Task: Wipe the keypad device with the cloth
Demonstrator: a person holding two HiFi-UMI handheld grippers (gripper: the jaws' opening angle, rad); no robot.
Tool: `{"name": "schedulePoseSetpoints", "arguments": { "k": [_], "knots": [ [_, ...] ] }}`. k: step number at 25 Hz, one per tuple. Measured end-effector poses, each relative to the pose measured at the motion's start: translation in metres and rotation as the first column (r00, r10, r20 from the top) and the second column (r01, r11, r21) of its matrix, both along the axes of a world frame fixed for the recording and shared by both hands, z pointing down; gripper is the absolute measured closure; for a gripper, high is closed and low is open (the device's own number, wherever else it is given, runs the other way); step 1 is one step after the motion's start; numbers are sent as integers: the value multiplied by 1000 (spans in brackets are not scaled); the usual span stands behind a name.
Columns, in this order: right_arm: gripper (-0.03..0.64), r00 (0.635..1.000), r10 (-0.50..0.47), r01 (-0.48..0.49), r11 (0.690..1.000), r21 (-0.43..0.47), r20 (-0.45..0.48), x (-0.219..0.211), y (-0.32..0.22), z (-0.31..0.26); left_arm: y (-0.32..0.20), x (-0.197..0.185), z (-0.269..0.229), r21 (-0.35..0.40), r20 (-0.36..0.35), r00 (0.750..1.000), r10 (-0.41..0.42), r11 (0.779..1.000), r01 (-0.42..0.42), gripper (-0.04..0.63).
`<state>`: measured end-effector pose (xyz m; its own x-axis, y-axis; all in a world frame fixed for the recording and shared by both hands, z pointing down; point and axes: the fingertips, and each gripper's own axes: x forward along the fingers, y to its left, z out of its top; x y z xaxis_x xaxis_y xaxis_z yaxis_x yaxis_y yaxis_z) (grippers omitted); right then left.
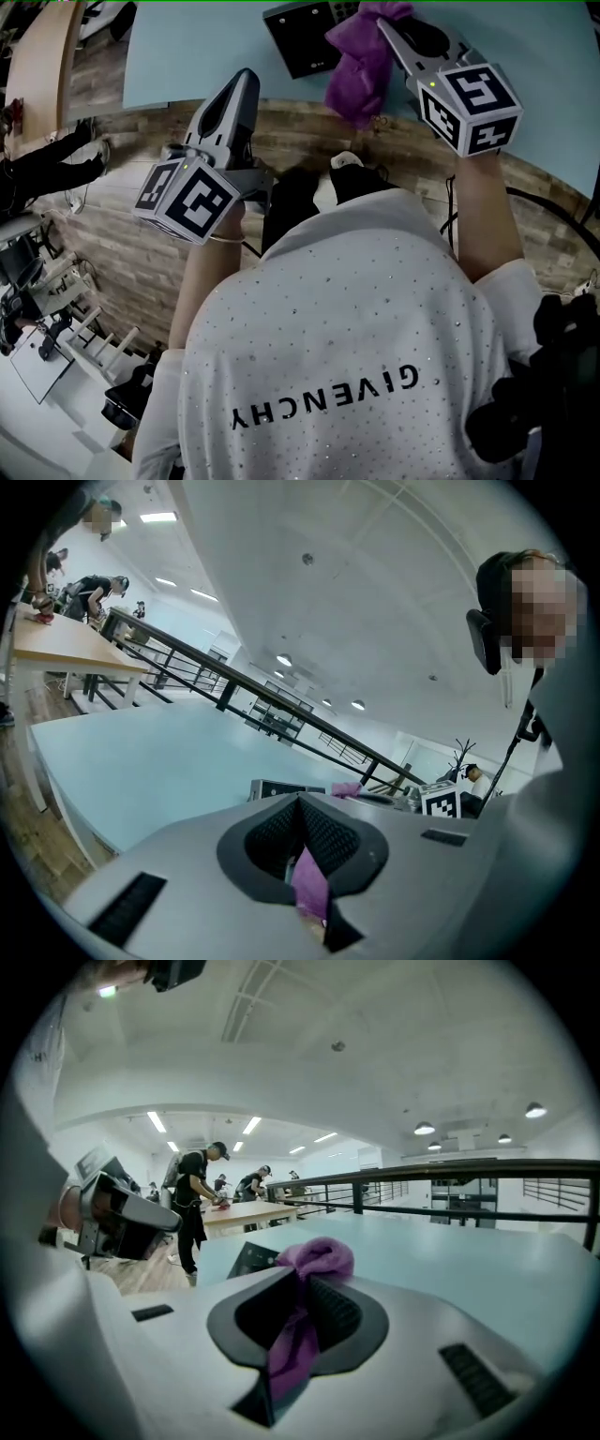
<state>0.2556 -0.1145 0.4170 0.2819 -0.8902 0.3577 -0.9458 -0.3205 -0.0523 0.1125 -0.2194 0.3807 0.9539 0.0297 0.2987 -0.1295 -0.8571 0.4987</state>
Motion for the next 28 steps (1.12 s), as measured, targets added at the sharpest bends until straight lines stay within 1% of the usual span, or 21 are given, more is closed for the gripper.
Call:
{"name": "schedulePoseSetpoints", "arguments": {
  "k": [2, 4, 6, 8, 9, 11, 13, 15, 17, 18, 21, 24, 28],
  "knots": [
    [572, 997, -76, 76, 997, 28, 6, -16, -13, -10, 2, -3, -1, -5, 2, 1000, -12, 1000, 12, 589],
    [572, 988, -153, 152, 988, 40, 14, -35, -27, -9, 5, -8, 1, -2, 4, 1000, -16, 1000, 16, 589],
    [572, 977, -212, 212, 977, 25, 8, -54, -43, 0, 2, -18, 3, 16, 1, 1000, -28, 999, 28, 589],
    [572, 967, -254, 254, 967, -3, -12, -69, -59, 7, -6, -31, 1, 50, -9, 998, -60, 997, 60, 589],
    [572, 963, -269, 269, 963, -18, -21, -75, -66, 10, -11, -37, 0, 64, -11, 997, -80, 995, 80, 589],
    [572, 959, -281, 280, 959, -47, -25, -81, -77, 15, -20, -49, 0, 66, -8, 993, -117, 991, 117, 589],
    [572, 963, -270, 269, 962, -52, -1, -82, -89, 20, -28, -58, 2, 52, -2, 989, -150, 987, 150, 589],
    [572, 966, -255, 256, 966, -29, 48, -84, -100, 26, -37, -66, 9, 49, 5, 985, -174, 984, 174, 589],
    [572, 967, -241, 243, 970, -1, 86, -92, -107, 34, -42, -77, 20, 44, 5, 984, -178, 983, 177, 589],
    [572, 968, -235, 236, 972, 7, 89, -97, -108, 37, -43, -81, 25, 41, 2, 985, -170, 985, 170, 589],
    [572, 976, -206, 205, 978, 25, 65, -102, -104, 36, -40, -83, 40, 62, -6, 995, -104, 993, 104, 589],
    [572, 989, -139, 138, 990, 26, 51, -91, -90, 34, -33, -73, 55, 92, 9, 1000, -13, 996, 12, 589],
    [572, 998, -53, 53, 998, 29, 15, -76, -72, 36, -28, -64, 68, 66, 2, 998, 66, 996, -66, 589]
  ]
}}
